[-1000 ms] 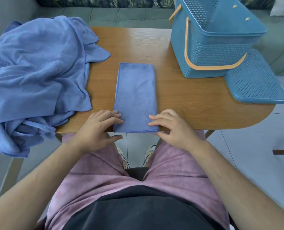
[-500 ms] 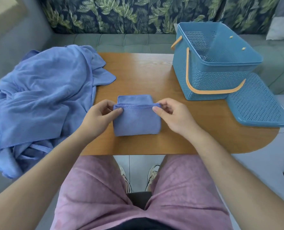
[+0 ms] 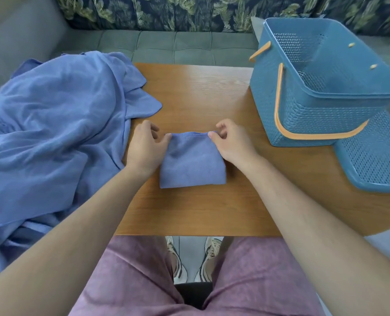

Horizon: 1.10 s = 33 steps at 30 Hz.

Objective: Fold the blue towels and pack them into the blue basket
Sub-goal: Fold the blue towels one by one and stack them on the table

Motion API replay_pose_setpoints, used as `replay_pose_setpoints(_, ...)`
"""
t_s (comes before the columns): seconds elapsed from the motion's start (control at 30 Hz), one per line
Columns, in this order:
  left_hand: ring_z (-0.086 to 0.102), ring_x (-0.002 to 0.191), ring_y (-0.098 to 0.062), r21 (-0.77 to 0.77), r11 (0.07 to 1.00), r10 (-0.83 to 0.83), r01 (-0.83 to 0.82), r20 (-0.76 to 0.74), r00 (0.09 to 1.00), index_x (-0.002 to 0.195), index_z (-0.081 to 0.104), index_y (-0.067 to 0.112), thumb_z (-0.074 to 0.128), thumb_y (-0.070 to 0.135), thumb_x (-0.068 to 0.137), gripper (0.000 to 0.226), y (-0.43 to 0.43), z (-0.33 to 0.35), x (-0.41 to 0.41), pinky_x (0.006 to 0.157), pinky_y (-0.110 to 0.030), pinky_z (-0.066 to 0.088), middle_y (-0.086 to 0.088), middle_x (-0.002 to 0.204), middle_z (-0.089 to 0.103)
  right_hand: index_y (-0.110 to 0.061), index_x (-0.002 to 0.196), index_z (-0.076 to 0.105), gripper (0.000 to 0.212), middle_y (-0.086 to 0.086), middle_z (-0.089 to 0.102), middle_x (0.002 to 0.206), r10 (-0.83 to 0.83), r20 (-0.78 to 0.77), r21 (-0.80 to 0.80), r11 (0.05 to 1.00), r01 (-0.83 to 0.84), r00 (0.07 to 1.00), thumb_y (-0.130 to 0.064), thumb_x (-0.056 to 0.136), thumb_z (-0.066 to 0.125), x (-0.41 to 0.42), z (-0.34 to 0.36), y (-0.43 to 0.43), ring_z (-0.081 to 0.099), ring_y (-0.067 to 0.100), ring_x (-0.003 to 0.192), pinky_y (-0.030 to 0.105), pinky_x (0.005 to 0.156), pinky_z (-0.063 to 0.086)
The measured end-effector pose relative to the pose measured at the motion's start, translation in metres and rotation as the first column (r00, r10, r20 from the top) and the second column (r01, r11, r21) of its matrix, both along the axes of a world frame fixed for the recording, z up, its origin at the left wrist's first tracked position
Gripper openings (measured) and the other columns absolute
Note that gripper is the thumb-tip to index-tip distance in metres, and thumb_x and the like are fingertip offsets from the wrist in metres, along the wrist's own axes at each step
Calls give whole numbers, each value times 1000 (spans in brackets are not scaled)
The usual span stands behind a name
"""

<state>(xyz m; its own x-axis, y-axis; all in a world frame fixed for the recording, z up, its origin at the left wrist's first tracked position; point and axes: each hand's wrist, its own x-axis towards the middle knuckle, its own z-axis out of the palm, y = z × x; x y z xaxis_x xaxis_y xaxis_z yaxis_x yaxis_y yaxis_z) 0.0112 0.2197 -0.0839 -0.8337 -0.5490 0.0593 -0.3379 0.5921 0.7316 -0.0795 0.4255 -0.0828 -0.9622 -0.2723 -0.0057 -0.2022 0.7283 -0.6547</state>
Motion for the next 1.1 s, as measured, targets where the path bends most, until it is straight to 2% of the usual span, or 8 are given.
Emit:
replay_pose_setpoints(0.1,59,106,-22,-383,907,-264,174,-197,944,116,63,16,56,30,95,26,22,0,15,87,-41,50,2,117,62,-17,130,59,34,3,58,129,118,-380,160,985,-60,917,-29,100,49,24,10,-3,56,25,116,39,93,47)
replay_pose_setpoints(0.17,50,131,-22,-472,807,-439,354,-78,895,133,59,18,46,33,98,40,38,-10,24,103,-41,44,2,138,58,-18,134,59,40,2,56,141,285,-494,266,949,-170,821,-28,99,43,50,3,-9,50,26,131,41,101,42)
replay_pose_setpoints(0.3,21,152,-20,-494,751,-440,438,119,890,153,39,19,27,43,101,58,43,-38,37,123,-44,21,2,161,31,-14,150,47,55,3,41,158,348,-389,348,913,-214,853,-39,105,27,85,-39,0,31,21,149,47,114,37)
replay_pose_setpoints(0.63,3,153,-12,-471,726,-441,501,240,865,158,23,25,25,44,105,57,8,-36,-53,124,-33,-1,8,166,13,-18,159,23,56,-1,14,168,322,-220,436,877,-202,921,-39,107,22,-1,-42,-37,4,13,155,39,125,17)
replay_pose_setpoints(0.73,21,151,-24,-554,659,-413,508,299,861,151,42,16,21,40,103,57,-10,-26,-100,123,-43,17,-2,162,30,-18,160,18,56,-2,9,169,300,-180,462,867,-189,937,-39,108,20,-53,-43,-62,-1,13,155,38,126,11)
replay_pose_setpoints(0.8,55,126,-35,-691,552,-374,466,295,879,117,68,7,32,33,98,49,-19,-17,-124,101,-47,47,-15,136,60,-16,160,17,57,1,7,169,303,-168,494,849,-186,938,-38,108,18,-85,-41,-78,-2,16,156,38,126,8)
replay_pose_setpoints(0.9,64,95,-31,-698,560,-307,446,325,894,92,68,11,28,33,95,46,-29,-10,-145,73,-39,50,-8,104,67,-13,160,17,61,2,9,168,297,-141,512,838,-187,944,-41,106,9,-128,-39,-101,-1,19,156,37,126,3)
replay_pose_setpoints(1.1,30,147,-25,-561,701,-251,440,384,889,150,37,14,24,35,107,50,-67,-23,-190,117,-48,23,-5,160,32,-17,159,20,56,2,11,168,315,-100,513,829,-222,944,-39,108,17,-178,-26,-149,4,22,155,45,125,10)
